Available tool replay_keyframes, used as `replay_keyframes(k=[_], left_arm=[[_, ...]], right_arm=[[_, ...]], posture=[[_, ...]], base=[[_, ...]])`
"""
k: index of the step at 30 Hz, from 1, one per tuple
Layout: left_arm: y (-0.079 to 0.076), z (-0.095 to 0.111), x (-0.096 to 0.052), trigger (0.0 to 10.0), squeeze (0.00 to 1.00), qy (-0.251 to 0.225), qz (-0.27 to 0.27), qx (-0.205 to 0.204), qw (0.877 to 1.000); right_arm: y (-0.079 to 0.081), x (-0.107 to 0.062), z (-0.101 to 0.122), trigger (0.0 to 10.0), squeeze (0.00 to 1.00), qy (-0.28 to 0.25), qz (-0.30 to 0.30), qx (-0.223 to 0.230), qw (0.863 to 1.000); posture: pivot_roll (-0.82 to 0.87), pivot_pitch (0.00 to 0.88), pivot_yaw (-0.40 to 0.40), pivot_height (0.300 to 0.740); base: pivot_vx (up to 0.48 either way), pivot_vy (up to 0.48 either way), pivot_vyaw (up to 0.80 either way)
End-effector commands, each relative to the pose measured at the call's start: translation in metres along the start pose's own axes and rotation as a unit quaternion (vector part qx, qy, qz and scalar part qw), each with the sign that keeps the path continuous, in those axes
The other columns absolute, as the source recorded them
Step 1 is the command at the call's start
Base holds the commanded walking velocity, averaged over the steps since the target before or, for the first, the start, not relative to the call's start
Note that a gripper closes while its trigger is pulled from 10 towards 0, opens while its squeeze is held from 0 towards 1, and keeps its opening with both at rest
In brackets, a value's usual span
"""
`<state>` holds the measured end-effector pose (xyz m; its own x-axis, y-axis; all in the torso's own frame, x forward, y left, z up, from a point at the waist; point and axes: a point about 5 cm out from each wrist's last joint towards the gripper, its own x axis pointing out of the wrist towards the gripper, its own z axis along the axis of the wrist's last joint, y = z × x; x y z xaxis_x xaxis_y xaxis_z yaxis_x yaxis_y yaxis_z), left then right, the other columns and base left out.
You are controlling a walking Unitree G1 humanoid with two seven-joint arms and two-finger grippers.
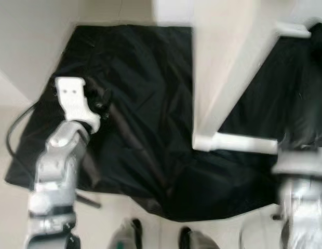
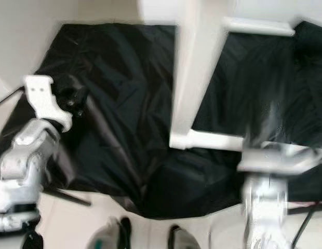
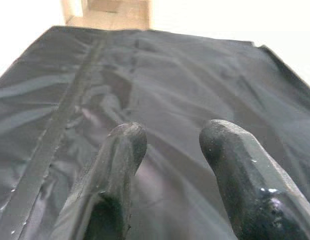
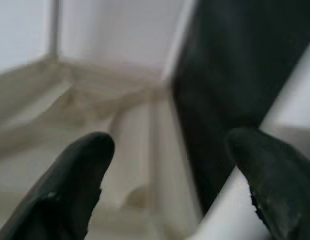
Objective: Building children table
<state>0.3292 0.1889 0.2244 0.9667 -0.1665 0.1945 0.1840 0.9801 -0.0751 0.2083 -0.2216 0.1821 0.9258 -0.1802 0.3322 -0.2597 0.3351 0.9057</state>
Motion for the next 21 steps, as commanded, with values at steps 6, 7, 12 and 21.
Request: replay_keyframes(k=[6, 7, 12, 21], left_arm=[[-0.011, 0.001, 0.008, 10.0, 0.00, -0.010, -0.028, 0.013, 0.999], [-0.010, 0.002, 0.008, 10.0, 0.00, -0.013, -0.027, 0.015, 0.999], [-0.004, 0.008, 0.008, 10.0, 0.00, -0.023, -0.019, 0.021, 0.999], [0.000, 0.012, 0.009, 10.0, 0.00, -0.035, -0.008, 0.032, 0.999]], right_arm=[[0.039, 0.066, -0.010, 10.0, 0.00, -0.013, 0.079, -0.031, 0.996], [0.039, 0.070, -0.013, 10.0, 0.00, -0.011, 0.084, -0.033, 0.996], [0.042, 0.082, -0.016, 10.0, 0.00, -0.008, 0.104, -0.037, 0.994], [0.031, 0.096, -0.012, 10.0, 0.00, -0.036, 0.079, -0.034, 0.996]], posture=[[-0.02, 0.177, 0.019, 0.740], [-0.02, 0.177, 0.019, 0.740], [0.02, 0.165, -0.007, 0.740], [0.03, 0.162, -0.036, 0.740]], base=[[0.000, 0.000, 0.00], [0.000, 0.000, 0.00], [0.000, 0.000, 0.00], [0.000, 0.000, 0.00]])
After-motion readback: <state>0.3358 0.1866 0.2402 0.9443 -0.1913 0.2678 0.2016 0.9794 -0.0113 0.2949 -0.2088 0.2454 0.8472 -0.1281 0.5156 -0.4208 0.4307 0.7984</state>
